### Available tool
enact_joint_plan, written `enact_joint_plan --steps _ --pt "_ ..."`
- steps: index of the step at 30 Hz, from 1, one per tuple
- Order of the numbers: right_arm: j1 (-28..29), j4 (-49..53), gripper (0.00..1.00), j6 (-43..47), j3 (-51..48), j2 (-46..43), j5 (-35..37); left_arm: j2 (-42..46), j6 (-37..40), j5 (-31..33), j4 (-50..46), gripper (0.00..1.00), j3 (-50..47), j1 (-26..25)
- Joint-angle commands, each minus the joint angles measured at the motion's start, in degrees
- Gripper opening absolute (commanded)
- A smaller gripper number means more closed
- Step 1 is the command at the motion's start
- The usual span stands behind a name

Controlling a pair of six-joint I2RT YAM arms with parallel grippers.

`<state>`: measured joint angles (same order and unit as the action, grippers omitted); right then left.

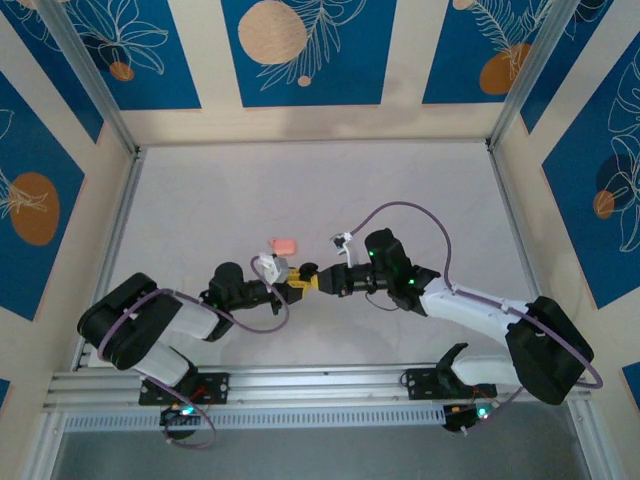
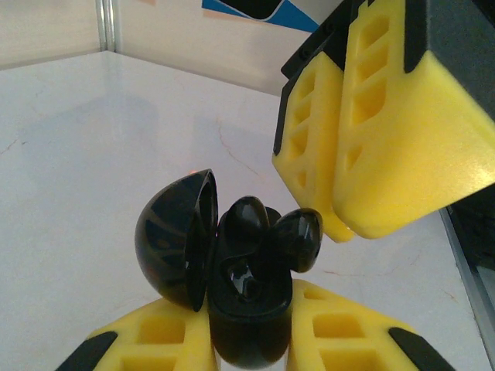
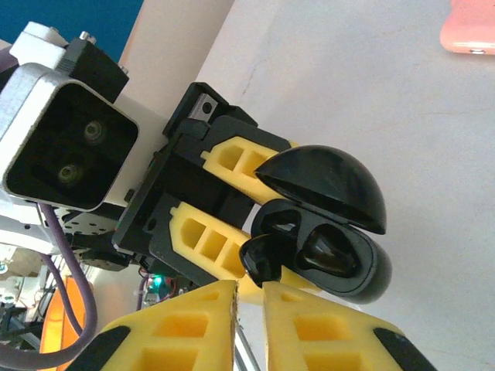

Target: Insert the wireless bluetooth earbuds into the charging case

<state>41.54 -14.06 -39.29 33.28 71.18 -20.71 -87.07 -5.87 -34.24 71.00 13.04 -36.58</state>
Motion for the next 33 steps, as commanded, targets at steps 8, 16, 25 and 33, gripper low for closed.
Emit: enact_joint_plan --steps 8,16,25,33 --pt "-0.23 -2.45 0.16 -0.17 1.62 1.8 -1.53 1.19 1.69 -1.62 -0.27 0.2 1.34 -0.75" --pt "-0.23 -2.81 0.16 -0.09 2.22 2.47 -1.09 2.76 2.87 -1.62 -2.74 0.2 1.38 -1.02" --pt "-0.05 -2.06 0.15 -0.19 2.95 3.87 -1.03 3.87 3.96 -1.72 -4.98 0.2 1.84 -1.3" --pt "0.21 -0.75 0.15 0.41 3.19 2.76 -0.62 4.54 4.89 -1.66 -6.59 0.2 1.84 -1.43"
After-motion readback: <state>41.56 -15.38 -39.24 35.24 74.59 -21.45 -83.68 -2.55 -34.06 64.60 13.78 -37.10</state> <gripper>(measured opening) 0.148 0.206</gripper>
